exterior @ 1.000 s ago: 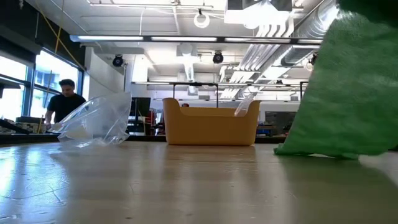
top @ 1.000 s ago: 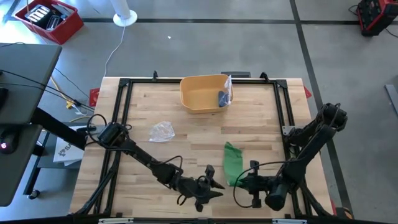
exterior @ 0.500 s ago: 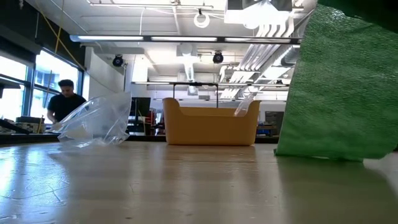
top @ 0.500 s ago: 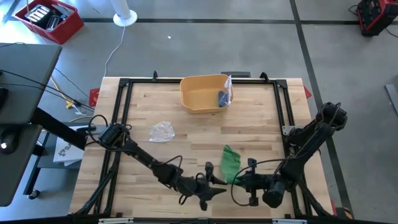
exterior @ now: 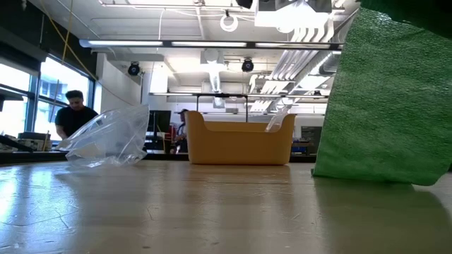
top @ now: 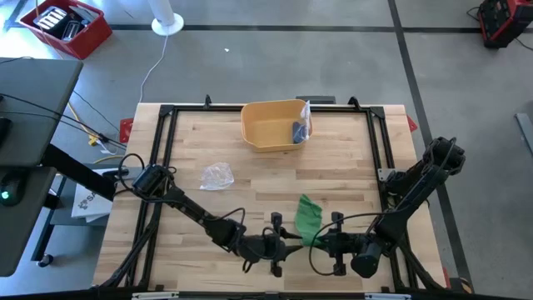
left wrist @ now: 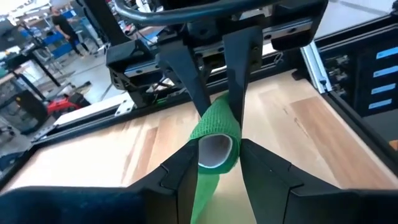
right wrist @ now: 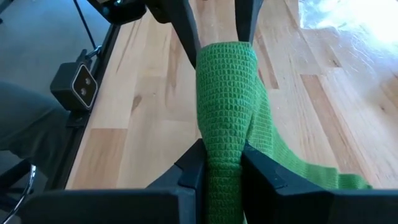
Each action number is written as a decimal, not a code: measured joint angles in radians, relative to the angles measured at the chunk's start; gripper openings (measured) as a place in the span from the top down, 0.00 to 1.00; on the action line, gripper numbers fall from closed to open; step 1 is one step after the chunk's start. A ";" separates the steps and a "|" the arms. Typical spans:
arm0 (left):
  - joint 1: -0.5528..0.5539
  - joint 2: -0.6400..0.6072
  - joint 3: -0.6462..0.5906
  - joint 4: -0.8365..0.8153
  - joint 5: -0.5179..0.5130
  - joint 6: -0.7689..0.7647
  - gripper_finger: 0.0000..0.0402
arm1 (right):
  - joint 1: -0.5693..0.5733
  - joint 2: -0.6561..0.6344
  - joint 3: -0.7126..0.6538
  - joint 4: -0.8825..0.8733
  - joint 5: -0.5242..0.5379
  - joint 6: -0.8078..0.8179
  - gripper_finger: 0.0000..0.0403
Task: Roll bandage
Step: Roll the green bandage
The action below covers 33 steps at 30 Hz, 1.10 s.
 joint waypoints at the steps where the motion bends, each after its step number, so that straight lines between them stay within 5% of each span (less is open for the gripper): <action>1: 0.001 0.000 0.000 0.000 0.009 -0.007 0.71 | 0.000 0.000 0.000 0.000 0.000 0.000 0.85; 20: -0.026 0.001 0.000 0.014 -0.070 0.001 0.71 | -0.007 -0.048 0.000 -0.029 0.035 0.045 0.85; 33: 0.002 0.002 0.000 0.090 -0.003 0.052 0.71 | -0.026 -0.048 0.000 -0.040 0.016 0.045 0.85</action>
